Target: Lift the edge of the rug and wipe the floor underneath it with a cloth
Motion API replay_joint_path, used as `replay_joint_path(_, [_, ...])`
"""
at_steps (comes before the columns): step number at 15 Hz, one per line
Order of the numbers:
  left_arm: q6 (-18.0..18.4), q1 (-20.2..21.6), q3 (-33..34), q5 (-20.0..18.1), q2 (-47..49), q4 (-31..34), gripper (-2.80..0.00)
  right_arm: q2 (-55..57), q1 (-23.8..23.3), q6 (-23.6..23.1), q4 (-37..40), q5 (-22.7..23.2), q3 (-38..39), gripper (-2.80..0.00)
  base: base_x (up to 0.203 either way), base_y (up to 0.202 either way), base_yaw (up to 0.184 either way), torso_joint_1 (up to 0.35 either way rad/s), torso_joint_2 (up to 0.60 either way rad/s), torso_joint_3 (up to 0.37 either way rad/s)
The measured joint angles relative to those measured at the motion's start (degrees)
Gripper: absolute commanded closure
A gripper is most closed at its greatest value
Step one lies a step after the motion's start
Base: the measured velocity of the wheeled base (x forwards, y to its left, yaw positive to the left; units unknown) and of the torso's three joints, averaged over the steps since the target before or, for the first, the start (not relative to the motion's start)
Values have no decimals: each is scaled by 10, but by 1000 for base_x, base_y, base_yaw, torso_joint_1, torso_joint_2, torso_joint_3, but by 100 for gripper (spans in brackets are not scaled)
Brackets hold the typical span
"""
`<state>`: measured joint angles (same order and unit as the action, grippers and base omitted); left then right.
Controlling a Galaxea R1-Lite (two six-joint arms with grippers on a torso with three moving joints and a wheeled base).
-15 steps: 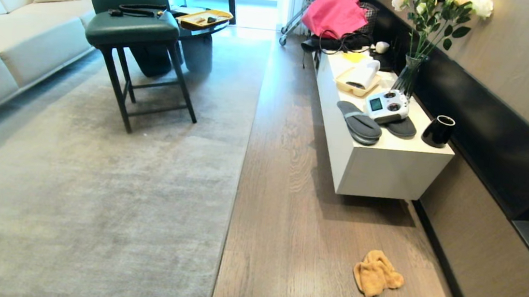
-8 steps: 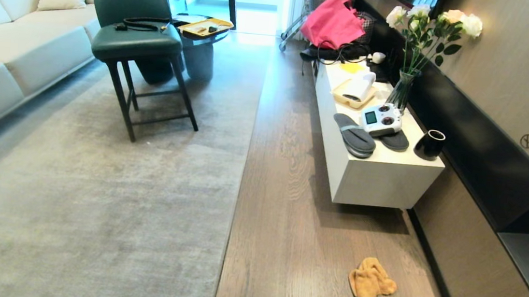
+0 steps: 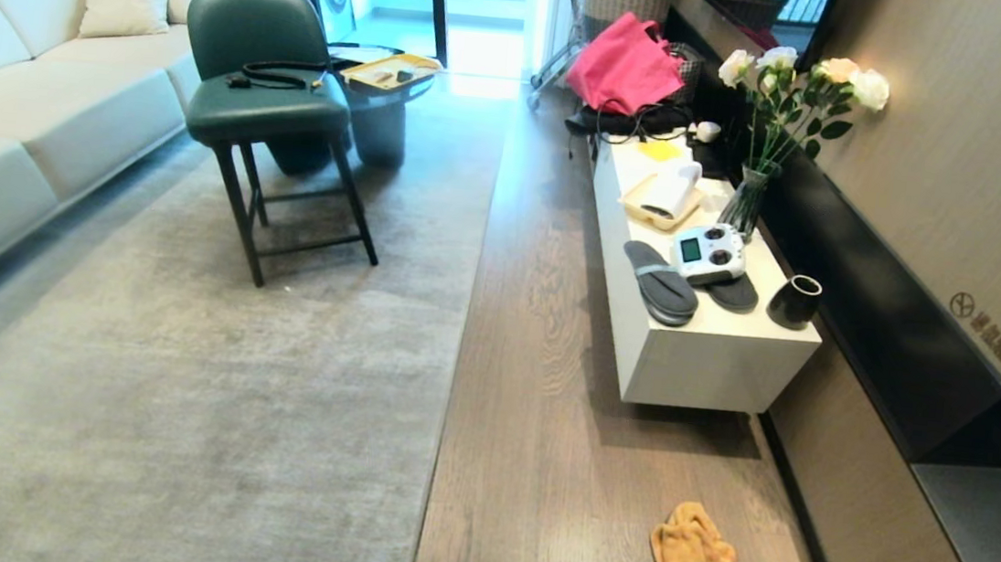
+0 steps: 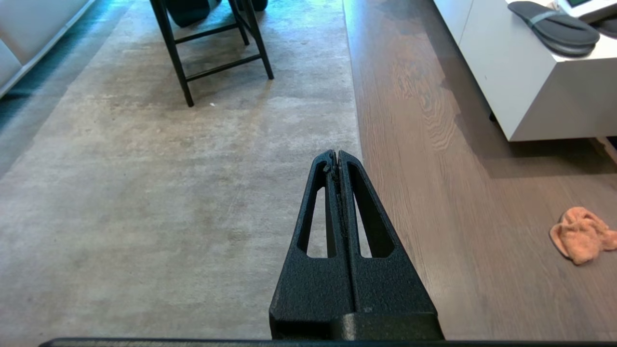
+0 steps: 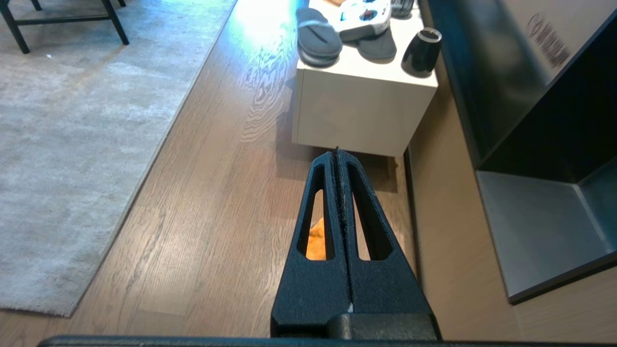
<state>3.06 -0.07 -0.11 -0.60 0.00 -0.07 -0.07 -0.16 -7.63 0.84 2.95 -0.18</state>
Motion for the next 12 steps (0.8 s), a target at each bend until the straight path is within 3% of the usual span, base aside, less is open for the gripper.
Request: replay_joint_path(12, [0,0,0,0,0,0,0,0,0,2,0,0,0,0,0,0,0,186,-549,-363])
